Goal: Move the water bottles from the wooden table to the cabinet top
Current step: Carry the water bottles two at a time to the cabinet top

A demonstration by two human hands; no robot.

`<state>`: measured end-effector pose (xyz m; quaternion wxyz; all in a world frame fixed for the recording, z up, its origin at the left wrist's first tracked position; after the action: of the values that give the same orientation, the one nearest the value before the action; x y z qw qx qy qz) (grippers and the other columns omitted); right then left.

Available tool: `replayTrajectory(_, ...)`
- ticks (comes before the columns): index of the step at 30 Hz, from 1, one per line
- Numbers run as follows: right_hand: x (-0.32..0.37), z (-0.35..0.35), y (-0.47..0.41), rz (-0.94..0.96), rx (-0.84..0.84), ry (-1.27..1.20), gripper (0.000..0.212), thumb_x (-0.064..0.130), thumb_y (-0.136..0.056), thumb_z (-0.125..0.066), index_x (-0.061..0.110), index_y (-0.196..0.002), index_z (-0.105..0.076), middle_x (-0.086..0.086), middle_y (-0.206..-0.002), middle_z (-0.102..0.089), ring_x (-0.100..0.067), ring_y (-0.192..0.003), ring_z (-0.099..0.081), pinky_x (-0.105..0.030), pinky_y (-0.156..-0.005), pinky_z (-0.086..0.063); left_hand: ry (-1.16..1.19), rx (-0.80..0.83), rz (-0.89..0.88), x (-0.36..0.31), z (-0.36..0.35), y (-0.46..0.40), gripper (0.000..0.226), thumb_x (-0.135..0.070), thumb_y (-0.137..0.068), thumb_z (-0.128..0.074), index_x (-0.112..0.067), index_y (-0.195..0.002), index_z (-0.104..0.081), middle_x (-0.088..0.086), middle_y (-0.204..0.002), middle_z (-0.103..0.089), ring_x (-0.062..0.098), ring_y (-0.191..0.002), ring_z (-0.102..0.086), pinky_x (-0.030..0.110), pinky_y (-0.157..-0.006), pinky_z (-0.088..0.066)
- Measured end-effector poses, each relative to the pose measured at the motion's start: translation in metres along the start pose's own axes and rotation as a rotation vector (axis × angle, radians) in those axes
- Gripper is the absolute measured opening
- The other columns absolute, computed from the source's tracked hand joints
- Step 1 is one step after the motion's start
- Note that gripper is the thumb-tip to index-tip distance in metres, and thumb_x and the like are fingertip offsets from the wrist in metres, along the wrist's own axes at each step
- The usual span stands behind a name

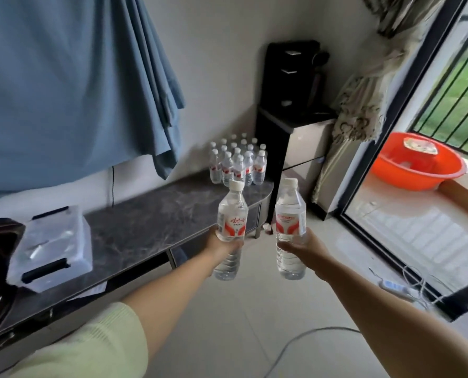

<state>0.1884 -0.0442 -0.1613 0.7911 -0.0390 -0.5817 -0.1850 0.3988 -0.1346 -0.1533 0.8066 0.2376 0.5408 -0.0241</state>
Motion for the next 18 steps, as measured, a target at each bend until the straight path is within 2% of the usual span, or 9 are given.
replayTrajectory(3,-0.005,0.001,-0.042,-0.027,-0.004,-0.020,0.026,0.013,-0.077,-0.078,0.018,-0.098,-0.065,-0.001,-0.085,-0.075,-0.012,-0.074,-0.072,-0.015,-0.058,-0.052,0.012,0.021,0.008,0.000,-0.007,-0.039,0.024,-0.013,-0.077,-0.077,-0.014,-0.096,-0.063,0.007,-0.093,-0.066,0.012,-0.072,-0.061,0.016,-0.058,-0.046)
replayTrajectory(5,-0.006,0.003,-0.077,-0.026,0.014,-0.034,0.024,0.008,-0.078,-0.077,0.014,-0.097,-0.066,-0.006,-0.087,-0.074,-0.015,-0.075,-0.072,-0.019,-0.061,-0.055,-0.009,0.013,0.013,-0.003,-0.010,-0.070,0.032,-0.018,-0.074,-0.080,-0.012,-0.101,-0.063,0.005,-0.093,-0.068,0.011,-0.073,-0.062,0.015,-0.054,-0.046)
replayTrajectory(8,-0.008,0.006,-0.143,-0.021,0.058,-0.042,0.024,0.009,-0.078,-0.077,0.009,-0.099,-0.066,-0.014,-0.093,-0.074,-0.030,-0.085,-0.072,-0.041,-0.078,-0.059,-0.063,-0.009,0.042,-0.014,-0.011,-0.124,0.048,-0.033,-0.068,-0.083,-0.015,-0.108,-0.064,0.003,-0.097,-0.071,0.018,-0.086,-0.067,0.028,-0.074,-0.055)
replayTrajectory(10,-0.009,0.007,-0.185,-0.025,0.066,-0.051,0.025,0.011,-0.078,-0.079,0.006,-0.100,-0.067,-0.015,-0.092,-0.074,-0.033,-0.086,-0.072,-0.047,-0.083,-0.058,-0.082,-0.022,0.067,-0.021,-0.011,-0.162,0.049,-0.037,-0.065,-0.084,-0.018,-0.105,-0.065,0.005,-0.101,-0.072,0.022,-0.093,-0.068,0.036,-0.088,-0.054)
replayTrajectory(12,-0.010,0.012,-0.227,-0.046,0.077,-0.053,0.026,0.017,-0.076,-0.081,0.010,-0.097,-0.068,-0.011,-0.088,-0.075,-0.028,-0.083,-0.073,-0.046,-0.084,-0.058,-0.068,-0.037,0.102,-0.034,-0.011,-0.201,0.042,-0.033,-0.065,-0.085,-0.020,-0.100,-0.065,0.005,-0.101,-0.072,0.022,-0.093,-0.068,0.038,-0.091,-0.053)
replayTrajectory(16,-0.003,0.030,-0.300,-0.064,0.102,-0.044,0.028,0.031,-0.072,-0.083,0.018,-0.093,-0.069,-0.003,-0.084,-0.076,-0.019,-0.079,-0.073,-0.038,-0.080,-0.058,0.030,-0.123,0.153,-0.058,-0.011,-0.264,0.055,-0.028,-0.068,-0.084,-0.015,-0.114,-0.056,0.004,-0.105,-0.068,0.023,-0.096,-0.065,0.039,-0.092,-0.051)
replayTrajectory(18,-0.001,0.037,-0.329,-0.075,0.102,-0.067,0.027,0.032,-0.074,-0.082,0.018,-0.093,-0.070,-0.003,-0.085,-0.076,-0.020,-0.080,-0.074,-0.038,-0.081,-0.058,0.085,-0.149,0.182,-0.065,-0.012,-0.290,0.056,-0.025,-0.069,-0.084,-0.013,-0.115,-0.054,0.003,-0.102,-0.067,0.022,-0.093,-0.065,0.038,-0.089,-0.051)
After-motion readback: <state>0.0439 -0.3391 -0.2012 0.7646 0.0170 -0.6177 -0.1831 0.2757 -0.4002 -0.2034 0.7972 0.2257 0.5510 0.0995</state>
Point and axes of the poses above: each hand's wrist, its own y-axis away from the middle knuckle, its own z-axis out of the back of the hand, x = y × z, the point moved 2 cm from there along -y, towards the middle knuckle
